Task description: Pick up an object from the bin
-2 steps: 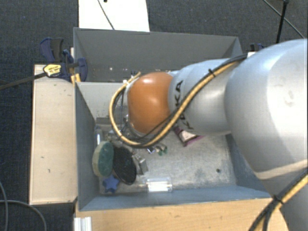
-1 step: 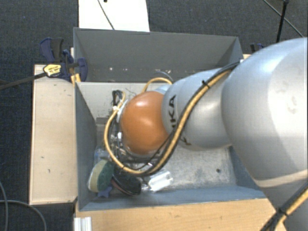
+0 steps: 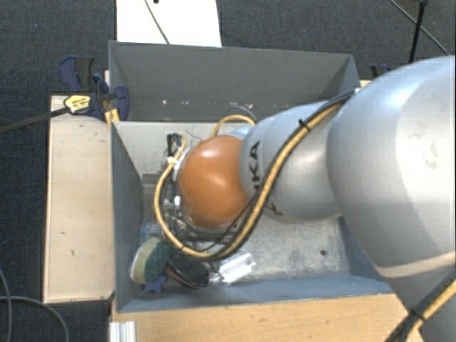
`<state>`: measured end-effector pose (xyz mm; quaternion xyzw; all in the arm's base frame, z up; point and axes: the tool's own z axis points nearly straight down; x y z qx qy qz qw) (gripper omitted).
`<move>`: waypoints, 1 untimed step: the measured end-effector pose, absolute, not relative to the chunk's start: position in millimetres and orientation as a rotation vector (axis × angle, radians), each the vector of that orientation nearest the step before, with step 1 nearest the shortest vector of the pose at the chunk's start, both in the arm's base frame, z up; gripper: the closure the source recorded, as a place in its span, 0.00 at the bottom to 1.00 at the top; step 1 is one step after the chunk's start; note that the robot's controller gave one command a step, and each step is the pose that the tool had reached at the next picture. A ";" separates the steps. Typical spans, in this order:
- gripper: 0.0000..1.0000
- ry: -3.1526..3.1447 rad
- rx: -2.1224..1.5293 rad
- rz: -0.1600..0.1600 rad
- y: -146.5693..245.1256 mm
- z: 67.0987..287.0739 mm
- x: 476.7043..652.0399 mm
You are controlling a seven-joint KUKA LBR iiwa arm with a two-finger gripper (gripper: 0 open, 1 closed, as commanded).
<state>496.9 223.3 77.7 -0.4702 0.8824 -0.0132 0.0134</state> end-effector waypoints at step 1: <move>0.00 2.753 -1.460 -0.038 223.5 76.9 496.2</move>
Offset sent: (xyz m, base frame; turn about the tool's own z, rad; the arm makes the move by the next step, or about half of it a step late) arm 0.0000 0.0000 0.0000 0.0000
